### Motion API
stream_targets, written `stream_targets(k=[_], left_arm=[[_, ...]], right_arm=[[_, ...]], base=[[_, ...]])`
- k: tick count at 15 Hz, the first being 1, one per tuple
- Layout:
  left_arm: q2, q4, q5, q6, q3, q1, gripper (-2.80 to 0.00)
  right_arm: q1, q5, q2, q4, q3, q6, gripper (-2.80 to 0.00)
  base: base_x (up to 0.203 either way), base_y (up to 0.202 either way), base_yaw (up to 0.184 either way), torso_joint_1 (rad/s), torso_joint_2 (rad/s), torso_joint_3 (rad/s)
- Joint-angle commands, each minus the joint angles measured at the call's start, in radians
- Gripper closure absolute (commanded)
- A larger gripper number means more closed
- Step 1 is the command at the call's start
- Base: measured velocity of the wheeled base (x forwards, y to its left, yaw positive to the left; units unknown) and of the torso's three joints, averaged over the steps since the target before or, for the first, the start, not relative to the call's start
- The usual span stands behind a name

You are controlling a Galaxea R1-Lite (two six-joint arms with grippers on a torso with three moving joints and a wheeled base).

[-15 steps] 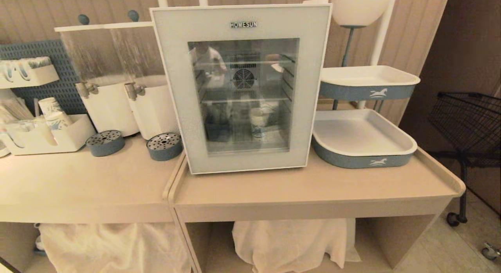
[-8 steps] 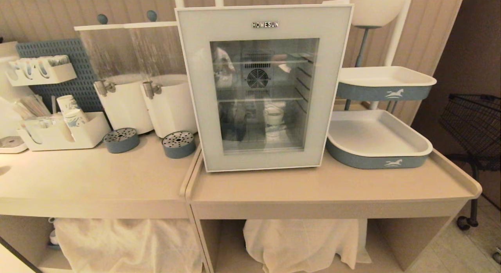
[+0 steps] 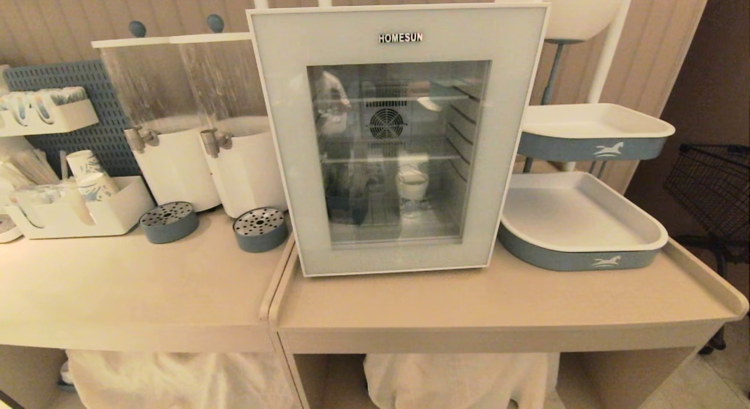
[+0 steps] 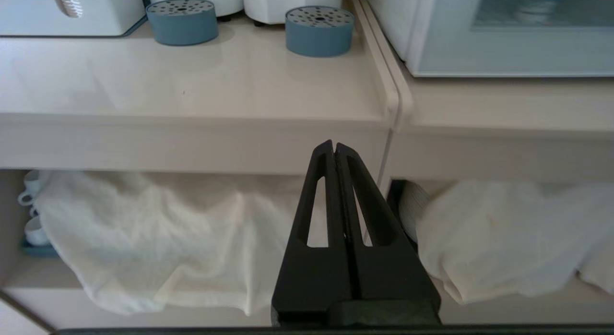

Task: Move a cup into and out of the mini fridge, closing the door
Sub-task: Open the freezer door

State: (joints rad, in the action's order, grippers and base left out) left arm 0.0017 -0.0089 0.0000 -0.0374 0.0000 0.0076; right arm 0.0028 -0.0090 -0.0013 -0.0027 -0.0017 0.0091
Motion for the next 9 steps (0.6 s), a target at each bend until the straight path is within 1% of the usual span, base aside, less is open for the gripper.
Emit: stream_targets(k=[1,2,6,7,9], left_arm=[[0.001,0.000,0.000,-0.001,0.000,0.000,0.00],[0.001,0.001,0.000,-0.001,0.000,0.000,0.00],[0.001,-0.013,0.002,0.011,-0.013,0.000,0.00],[0.001,-0.013,0.012,0.015,-0.038,0.000,0.00],[0.003,0.036,0.043,0.021,-0.185,0.000,0.00]], right_arm=[[0.000,0.000,0.001,0.000,0.000,0.000,0.00],[0.000,0.000,0.001,-0.002,0.000,-0.001,0.00],[0.000,-0.002,0.001,-0.002,0.000,-0.003,0.00],[0.000,-0.002,0.001,-0.002,0.000,-0.003,0.00],[0.000,-0.002,0.001,-0.002,0.000,-0.003,0.00]], base=[[0.157,0.000,0.001,0.002,0.00,-0.001],[0.094,0.000,0.005,0.002,0.00,0.006],[0.000,0.000,0.000,0.000,0.00,0.000],[0.000,0.000,0.000,0.000,0.00,0.000],[0.000,0.000,0.000,0.000,0.00,0.000]])
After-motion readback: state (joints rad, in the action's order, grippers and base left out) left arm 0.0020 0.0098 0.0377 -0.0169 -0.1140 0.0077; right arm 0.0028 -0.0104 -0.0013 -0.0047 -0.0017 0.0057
